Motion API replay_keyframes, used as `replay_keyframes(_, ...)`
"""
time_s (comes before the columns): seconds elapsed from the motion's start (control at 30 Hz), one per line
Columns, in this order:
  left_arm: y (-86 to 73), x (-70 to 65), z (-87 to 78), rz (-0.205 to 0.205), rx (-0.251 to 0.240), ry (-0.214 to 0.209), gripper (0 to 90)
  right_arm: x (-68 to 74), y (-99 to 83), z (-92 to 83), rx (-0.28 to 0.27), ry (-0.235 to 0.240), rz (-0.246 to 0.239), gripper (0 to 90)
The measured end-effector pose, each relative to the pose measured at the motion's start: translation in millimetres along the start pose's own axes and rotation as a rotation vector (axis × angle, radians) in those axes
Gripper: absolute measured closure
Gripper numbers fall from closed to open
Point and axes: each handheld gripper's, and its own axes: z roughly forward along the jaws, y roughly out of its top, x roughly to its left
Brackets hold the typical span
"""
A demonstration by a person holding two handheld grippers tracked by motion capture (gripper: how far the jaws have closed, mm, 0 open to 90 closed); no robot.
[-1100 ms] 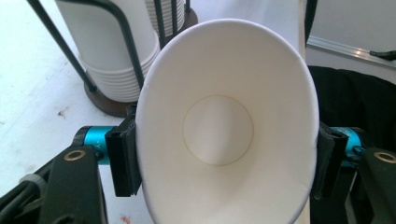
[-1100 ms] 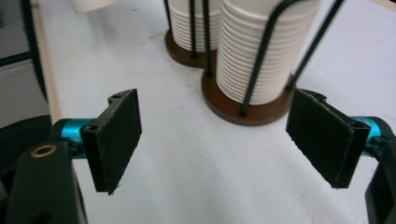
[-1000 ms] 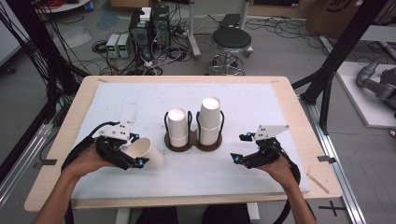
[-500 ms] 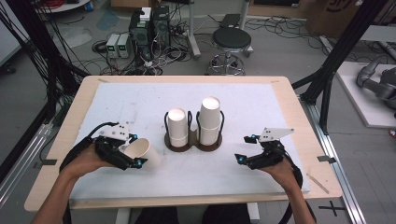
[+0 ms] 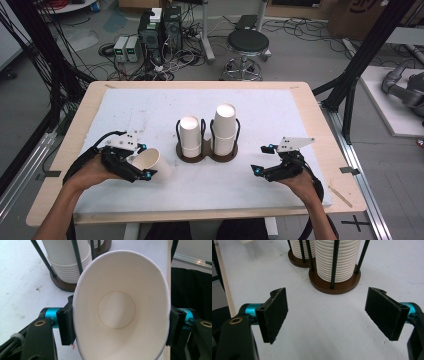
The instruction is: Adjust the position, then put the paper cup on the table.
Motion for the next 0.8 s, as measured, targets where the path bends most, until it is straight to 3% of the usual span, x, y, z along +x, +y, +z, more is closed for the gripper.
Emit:
replay_keyframes(0.47,0.2,-0.7,-0.1,-0.002,-0.006,0.001,29.2,-0.8,-0.7,-2.3,-0.009,0.003,0.001,19.0)
replay_keyframes(0.7,6.2,-1.4,2.5,0.017,0.013,0.0,29.2,-1.0,-0.2,-0.2,-0.005,0.001,-0.007,19.0)
replay_keyframes(0.8,11.4,-1.5,7.1,0.035,0.042,-0.008,29.2,-1.0,-0.5,0.4,0.0,0.004,-0.004,19.0)
